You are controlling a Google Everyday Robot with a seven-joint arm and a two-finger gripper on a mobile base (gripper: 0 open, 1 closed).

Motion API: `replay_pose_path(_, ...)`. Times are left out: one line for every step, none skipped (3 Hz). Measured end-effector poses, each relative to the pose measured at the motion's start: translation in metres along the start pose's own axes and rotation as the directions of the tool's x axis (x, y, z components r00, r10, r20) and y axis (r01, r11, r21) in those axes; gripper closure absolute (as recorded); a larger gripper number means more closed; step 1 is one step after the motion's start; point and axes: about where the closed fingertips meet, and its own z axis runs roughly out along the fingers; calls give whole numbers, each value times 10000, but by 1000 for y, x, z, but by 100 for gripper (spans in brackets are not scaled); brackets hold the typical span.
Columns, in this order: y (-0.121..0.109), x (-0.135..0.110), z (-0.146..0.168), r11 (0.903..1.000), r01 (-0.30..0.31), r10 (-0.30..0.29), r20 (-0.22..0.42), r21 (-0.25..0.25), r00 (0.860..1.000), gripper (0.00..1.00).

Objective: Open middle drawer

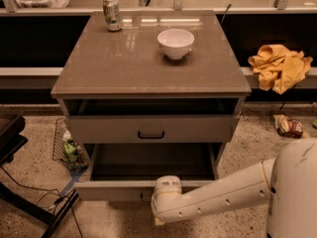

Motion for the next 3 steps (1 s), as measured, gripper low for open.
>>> replay_pose_path(-2, 0, -2, 10000, 30, -30, -44, 29, 10000, 7)
replay_pose_path(-2, -1, -2, 10000, 31, -31, -45, 29, 10000, 30)
replay_pose_path(-23, -10, -30, 9984, 431, -404, -680, 380, 9969, 53)
